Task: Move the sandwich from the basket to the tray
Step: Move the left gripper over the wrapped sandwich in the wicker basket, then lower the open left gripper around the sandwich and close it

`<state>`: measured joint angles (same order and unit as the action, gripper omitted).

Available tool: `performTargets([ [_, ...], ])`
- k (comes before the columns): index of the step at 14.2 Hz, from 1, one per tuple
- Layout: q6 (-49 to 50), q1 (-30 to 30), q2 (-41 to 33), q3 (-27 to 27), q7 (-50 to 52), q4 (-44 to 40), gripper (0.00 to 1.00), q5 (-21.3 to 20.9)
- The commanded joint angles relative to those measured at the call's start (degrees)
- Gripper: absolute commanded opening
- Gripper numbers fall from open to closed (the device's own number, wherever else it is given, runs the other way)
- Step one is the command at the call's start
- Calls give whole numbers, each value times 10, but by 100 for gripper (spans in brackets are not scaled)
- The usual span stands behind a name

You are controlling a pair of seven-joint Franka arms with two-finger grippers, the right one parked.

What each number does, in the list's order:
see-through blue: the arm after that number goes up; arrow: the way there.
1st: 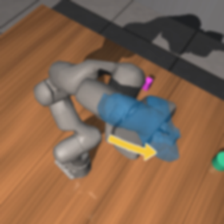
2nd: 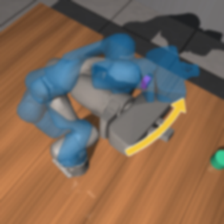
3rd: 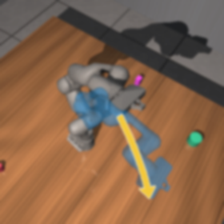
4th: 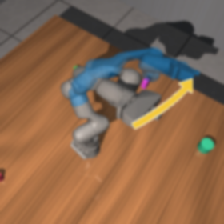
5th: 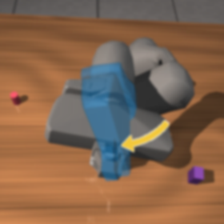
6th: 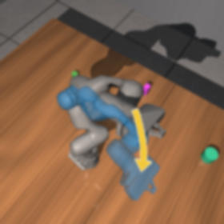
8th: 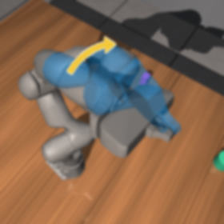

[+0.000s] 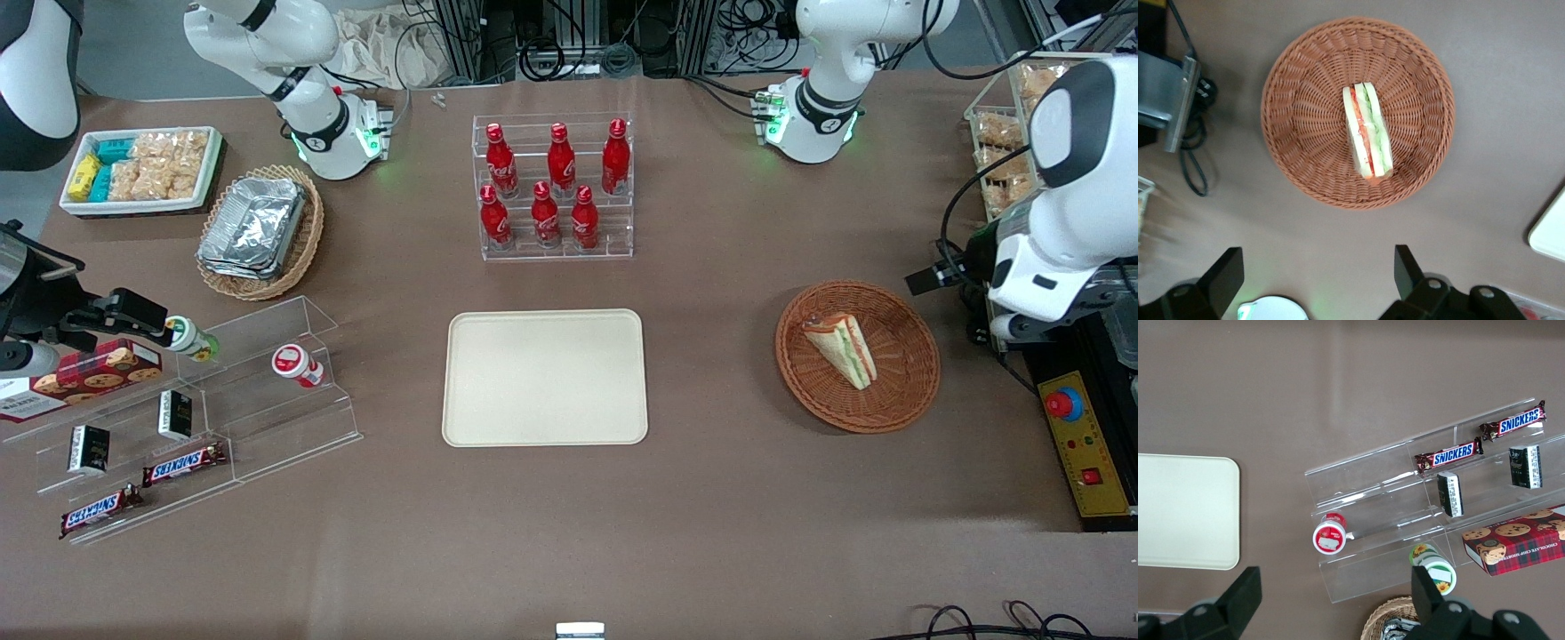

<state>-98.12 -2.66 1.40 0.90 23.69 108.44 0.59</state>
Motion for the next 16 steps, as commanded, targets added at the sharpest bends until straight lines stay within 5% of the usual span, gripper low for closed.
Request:
performTargets([
  [1,-73,0,-18,-1,31,81,100,13],
  [7,-195,-1,7,-3,72,166,100,23],
  [16,-317,-2,108,-14,101,172,100,58],
])
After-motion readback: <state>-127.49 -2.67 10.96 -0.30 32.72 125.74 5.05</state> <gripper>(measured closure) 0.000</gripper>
